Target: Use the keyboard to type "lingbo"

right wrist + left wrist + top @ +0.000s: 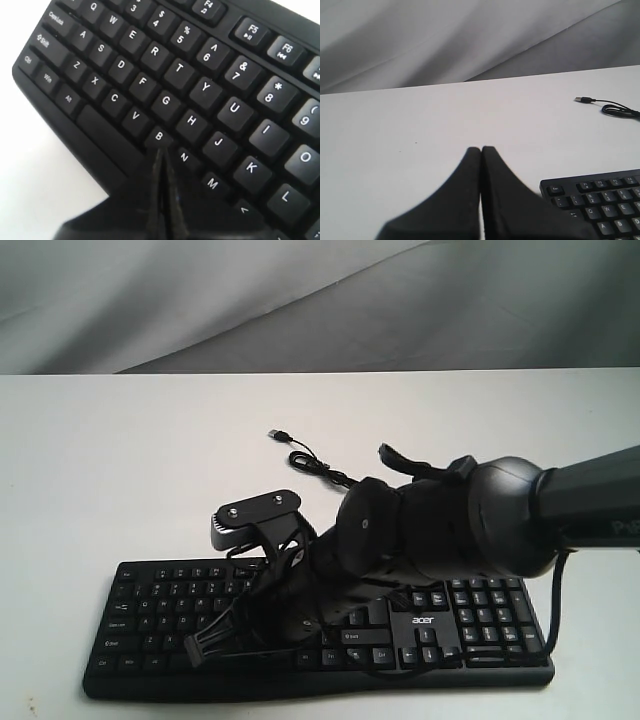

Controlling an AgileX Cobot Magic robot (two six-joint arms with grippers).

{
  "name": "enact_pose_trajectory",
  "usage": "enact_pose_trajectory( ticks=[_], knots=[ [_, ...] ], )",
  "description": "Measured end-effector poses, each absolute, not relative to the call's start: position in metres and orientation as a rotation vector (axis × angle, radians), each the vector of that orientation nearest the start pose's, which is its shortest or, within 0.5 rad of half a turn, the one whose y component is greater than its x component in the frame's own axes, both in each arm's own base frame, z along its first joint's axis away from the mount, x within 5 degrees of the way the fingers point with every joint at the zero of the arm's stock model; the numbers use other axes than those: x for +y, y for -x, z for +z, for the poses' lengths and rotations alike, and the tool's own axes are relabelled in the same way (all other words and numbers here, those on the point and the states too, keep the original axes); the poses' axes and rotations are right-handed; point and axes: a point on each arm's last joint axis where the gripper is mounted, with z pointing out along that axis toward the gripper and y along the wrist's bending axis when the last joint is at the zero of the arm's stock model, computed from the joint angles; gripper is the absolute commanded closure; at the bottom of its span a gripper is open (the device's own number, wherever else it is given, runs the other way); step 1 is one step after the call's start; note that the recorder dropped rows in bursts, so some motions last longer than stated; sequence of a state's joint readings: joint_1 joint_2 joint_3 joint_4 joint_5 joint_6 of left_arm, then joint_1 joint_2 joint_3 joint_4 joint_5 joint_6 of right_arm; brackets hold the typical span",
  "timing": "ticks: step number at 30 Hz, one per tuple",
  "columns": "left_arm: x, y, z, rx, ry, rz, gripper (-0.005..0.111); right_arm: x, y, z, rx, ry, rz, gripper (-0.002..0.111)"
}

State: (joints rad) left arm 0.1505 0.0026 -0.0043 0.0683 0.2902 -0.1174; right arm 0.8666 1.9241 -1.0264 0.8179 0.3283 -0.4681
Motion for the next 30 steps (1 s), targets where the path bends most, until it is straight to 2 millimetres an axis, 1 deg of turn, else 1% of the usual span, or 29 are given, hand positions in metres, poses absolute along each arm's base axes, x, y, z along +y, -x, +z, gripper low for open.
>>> enact_pose_trajectory(
  ticks=[17,24,30],
  knots=[
    [0.0100,-0.0538,0.1883,1.762,0.193,0.089,0.106,0.2950,-0.2255,0.1322,2.595,0.781,0.688,0.108],
    [0.0100,-0.0538,0.1883,1.762,0.193,0.089,0.106,0.2962,-0.2257,0.1240,2.607,0.784,0.689,0.108],
    [0.0100,-0.0538,0.1883,1.762,0.193,0.089,0.106,0.2970,-0.2257,0.1245,2.598,0.790,0.700,0.108]
  ],
)
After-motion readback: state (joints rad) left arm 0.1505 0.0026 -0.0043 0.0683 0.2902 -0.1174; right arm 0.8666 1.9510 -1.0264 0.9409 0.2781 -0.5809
